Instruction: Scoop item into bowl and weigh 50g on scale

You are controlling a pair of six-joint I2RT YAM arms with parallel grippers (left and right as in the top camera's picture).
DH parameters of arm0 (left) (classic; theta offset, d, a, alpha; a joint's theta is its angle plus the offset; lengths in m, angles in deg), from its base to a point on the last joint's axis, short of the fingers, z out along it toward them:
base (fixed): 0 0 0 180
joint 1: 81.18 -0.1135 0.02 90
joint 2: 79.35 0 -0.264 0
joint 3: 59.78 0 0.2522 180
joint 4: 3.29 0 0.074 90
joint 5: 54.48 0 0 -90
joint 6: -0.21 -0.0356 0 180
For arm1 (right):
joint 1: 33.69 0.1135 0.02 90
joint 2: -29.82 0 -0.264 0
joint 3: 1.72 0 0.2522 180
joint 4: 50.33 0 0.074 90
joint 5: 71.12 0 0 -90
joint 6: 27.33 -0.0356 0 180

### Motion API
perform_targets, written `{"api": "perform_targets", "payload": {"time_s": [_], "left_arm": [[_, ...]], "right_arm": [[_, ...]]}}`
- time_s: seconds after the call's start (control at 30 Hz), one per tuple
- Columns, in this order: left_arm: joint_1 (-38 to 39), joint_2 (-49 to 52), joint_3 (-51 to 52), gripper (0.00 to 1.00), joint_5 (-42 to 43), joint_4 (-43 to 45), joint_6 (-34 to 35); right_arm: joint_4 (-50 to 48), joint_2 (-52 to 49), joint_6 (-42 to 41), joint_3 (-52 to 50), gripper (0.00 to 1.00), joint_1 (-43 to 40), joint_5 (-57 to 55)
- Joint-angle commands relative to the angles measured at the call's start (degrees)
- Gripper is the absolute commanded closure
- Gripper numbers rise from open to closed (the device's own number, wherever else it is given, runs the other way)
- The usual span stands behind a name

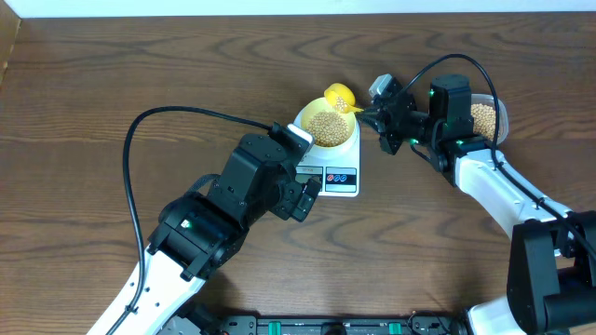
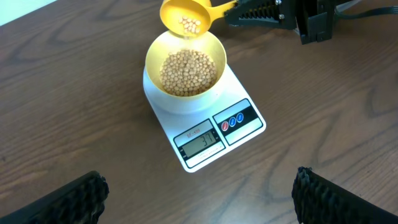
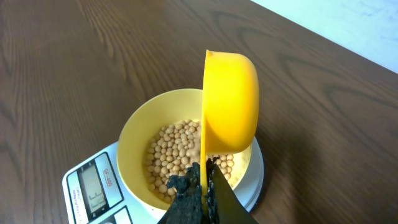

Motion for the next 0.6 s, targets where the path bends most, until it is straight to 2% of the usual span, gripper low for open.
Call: {"api": "perform_targets", "payload": {"time_s": [0.0,0.57], "left_arm": [[-0.24,0.26,0.02,0.03,0.52,-0.17,-0.96],[-0.24,0.26,0.02,0.03,0.52,-0.17,-0.96]], "right_arm": [[0.04,-0.46,2.21,-0.13,0.99,0.28,0.17],[0.07,-0.46,6.32,-0.13,0.99,0.26,0.17]]}}
